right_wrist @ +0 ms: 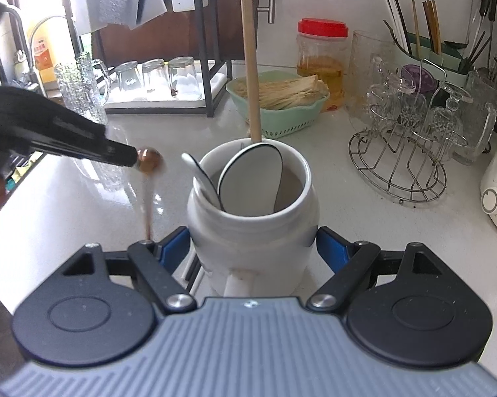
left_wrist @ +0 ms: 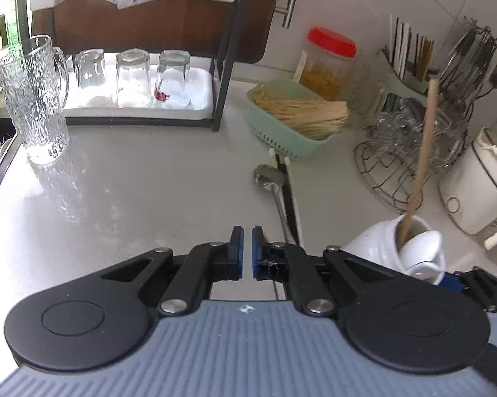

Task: Organize utensils
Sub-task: 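Lift the copper spoon with the left tool and carry it toward the mug, then hold the copper spoon upright above the mug with the left tool, then lower the copper spoon into the mug and open the left tool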

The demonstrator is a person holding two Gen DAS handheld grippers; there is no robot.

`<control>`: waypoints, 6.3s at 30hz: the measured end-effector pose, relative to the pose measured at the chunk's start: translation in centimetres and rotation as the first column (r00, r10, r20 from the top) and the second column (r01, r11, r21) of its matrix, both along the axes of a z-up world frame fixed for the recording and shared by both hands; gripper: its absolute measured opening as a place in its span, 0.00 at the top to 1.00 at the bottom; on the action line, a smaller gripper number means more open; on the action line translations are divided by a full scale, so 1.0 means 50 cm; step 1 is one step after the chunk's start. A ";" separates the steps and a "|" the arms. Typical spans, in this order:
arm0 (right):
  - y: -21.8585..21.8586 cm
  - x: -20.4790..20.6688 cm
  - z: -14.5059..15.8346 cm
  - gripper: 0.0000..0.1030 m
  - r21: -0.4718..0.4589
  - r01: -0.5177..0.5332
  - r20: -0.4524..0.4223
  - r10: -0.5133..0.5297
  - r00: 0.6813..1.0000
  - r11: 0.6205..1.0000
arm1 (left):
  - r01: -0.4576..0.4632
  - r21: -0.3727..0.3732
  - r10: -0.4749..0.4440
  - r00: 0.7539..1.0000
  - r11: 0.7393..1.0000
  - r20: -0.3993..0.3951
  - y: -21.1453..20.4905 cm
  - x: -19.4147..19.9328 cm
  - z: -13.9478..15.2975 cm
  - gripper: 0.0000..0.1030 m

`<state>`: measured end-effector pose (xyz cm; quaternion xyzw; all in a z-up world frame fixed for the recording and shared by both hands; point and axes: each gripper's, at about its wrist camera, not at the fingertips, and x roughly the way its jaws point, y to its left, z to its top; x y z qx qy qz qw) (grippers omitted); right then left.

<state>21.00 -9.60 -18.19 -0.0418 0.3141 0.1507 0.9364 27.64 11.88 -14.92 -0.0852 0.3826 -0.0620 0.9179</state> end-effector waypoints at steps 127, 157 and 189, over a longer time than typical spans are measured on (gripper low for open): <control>0.015 0.004 -0.008 0.17 0.036 0.093 0.023 -0.094 0.995 0.995 | 0.474 0.175 -0.477 0.878 0.863 -0.028 -0.191 0.019 0.237 0.99; 0.004 0.020 -0.006 0.17 0.021 0.012 0.024 -0.013 1.000 1.000 | 0.442 0.044 -0.417 0.870 0.896 -0.264 -0.215 0.065 0.170 0.63; -0.056 0.020 -0.004 0.17 0.000 -0.138 0.009 0.138 0.990 0.990 | -0.128 -0.034 0.127 0.991 0.991 -0.052 -0.080 -0.044 0.109 0.62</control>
